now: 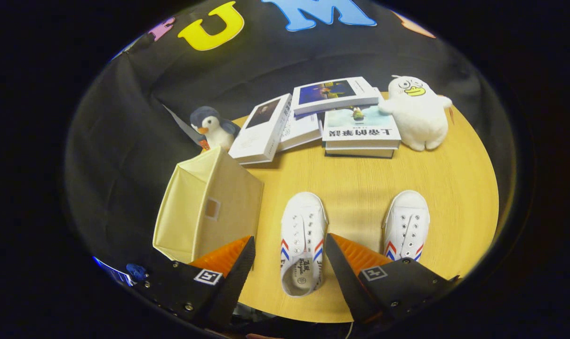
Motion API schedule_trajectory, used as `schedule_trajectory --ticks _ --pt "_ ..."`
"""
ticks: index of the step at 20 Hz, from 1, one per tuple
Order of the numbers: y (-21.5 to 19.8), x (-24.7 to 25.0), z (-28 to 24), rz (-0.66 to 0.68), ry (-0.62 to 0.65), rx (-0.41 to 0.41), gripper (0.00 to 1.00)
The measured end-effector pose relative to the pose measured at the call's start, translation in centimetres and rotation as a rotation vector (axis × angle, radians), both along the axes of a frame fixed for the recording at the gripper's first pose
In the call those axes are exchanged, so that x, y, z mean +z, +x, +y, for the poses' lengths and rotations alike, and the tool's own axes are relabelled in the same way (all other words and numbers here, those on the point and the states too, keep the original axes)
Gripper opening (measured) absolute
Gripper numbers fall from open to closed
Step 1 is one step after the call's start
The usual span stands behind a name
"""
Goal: Open the storage box then place both shoes into the box .Put the left shoe in first, then the right shoe, with the right side of both shoes facing outward in a uniform manner.
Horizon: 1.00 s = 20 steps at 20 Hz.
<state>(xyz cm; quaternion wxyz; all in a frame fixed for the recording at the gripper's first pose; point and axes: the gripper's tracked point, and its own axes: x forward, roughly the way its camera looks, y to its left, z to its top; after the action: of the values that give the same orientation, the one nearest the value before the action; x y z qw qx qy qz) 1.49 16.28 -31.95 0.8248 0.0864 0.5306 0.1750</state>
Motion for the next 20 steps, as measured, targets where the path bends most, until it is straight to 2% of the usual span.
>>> schedule_trajectory --ticks 4,6,12,13,15,17,18,19,20 --pt "-1.7 -3.9 -1.1 0.086 -0.034 0.017 0.87" --pt "-2.2 -5.7 -1.0 0.111 -0.057 0.056 0.86" --pt "-1.9 -11.0 -2.2 0.168 -0.209 0.130 0.84" --pt "-1.6 -11.5 -2.7 0.170 -0.246 0.140 0.77" --pt "-1.7 -11.5 -1.5 0.199 -0.191 0.153 0.70" --pt "-2.1 -11.7 -0.4 0.228 -0.143 0.152 0.30" --pt "-2.1 -11.4 -0.5 0.223 -0.152 0.158 0.18" --pt "-2.2 -11.8 -0.5 0.218 -0.150 0.153 0.08" --pt "-2.1 -10.5 -1.0 0.212 -0.151 0.151 0.08"
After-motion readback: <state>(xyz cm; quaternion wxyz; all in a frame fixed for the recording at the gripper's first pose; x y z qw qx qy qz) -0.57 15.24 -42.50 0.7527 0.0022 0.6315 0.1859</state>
